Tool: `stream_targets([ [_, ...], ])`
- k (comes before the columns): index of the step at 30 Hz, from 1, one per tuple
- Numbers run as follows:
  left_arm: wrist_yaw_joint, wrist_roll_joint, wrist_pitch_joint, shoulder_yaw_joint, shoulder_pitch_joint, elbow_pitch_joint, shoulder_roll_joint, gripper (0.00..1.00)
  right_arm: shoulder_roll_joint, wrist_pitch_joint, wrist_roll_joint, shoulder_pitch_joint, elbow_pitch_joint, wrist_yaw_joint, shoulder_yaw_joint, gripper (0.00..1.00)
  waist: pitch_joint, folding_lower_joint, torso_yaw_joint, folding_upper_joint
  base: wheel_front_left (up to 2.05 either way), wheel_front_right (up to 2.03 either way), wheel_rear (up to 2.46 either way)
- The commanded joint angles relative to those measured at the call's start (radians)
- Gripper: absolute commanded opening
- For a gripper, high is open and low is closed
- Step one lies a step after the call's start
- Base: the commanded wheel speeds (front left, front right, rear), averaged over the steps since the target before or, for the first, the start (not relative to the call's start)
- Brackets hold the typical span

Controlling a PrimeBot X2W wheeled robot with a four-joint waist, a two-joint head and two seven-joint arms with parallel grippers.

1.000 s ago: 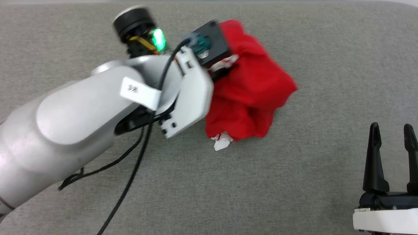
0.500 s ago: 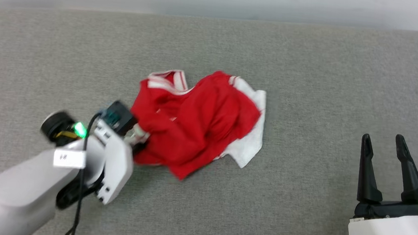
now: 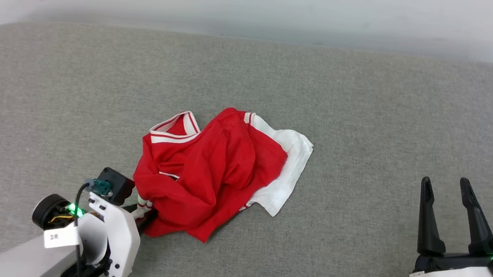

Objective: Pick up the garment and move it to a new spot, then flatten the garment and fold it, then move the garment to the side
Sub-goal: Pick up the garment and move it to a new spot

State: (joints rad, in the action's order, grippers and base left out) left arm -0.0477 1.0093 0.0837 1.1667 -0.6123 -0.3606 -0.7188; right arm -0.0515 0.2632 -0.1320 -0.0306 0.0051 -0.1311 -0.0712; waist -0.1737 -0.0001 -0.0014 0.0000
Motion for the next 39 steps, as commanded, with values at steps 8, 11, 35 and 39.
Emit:
stream_targets([
  [8,-0.126,-0.017,-0.231,-0.097,0.045,0.022,0.014,1.0,0.002,0.002,0.012,0.038,0.02,0.001,-0.001,1.0,0.06,0.0001,0.035,0.0,0.0,0.0,0.0],
  [11,-0.183,-0.009,-0.299,-0.141,0.074,0.068,0.006,1.0,0.002,0.002,0.013,0.053,0.023,0.001,-0.006,1.0,0.08,0.0001,0.044,0.0,0.0,0.0,0.0],
  [35,-0.357,-0.548,-0.349,-0.776,0.571,0.389,0.261,1.0,0.002,0.002,0.026,0.108,0.04,0.001,-0.004,1.0,0.161,0.0001,0.059,0.0,0.0,0.0,0.0],
  [39,-0.3,-0.63,-0.349,-0.839,0.62,0.379,0.334,1.0,0.002,0.002,0.019,0.109,0.046,0.001,-0.001,1.0,0.167,0.0001,0.056,0.0,0.0,0.0,0.0],
])
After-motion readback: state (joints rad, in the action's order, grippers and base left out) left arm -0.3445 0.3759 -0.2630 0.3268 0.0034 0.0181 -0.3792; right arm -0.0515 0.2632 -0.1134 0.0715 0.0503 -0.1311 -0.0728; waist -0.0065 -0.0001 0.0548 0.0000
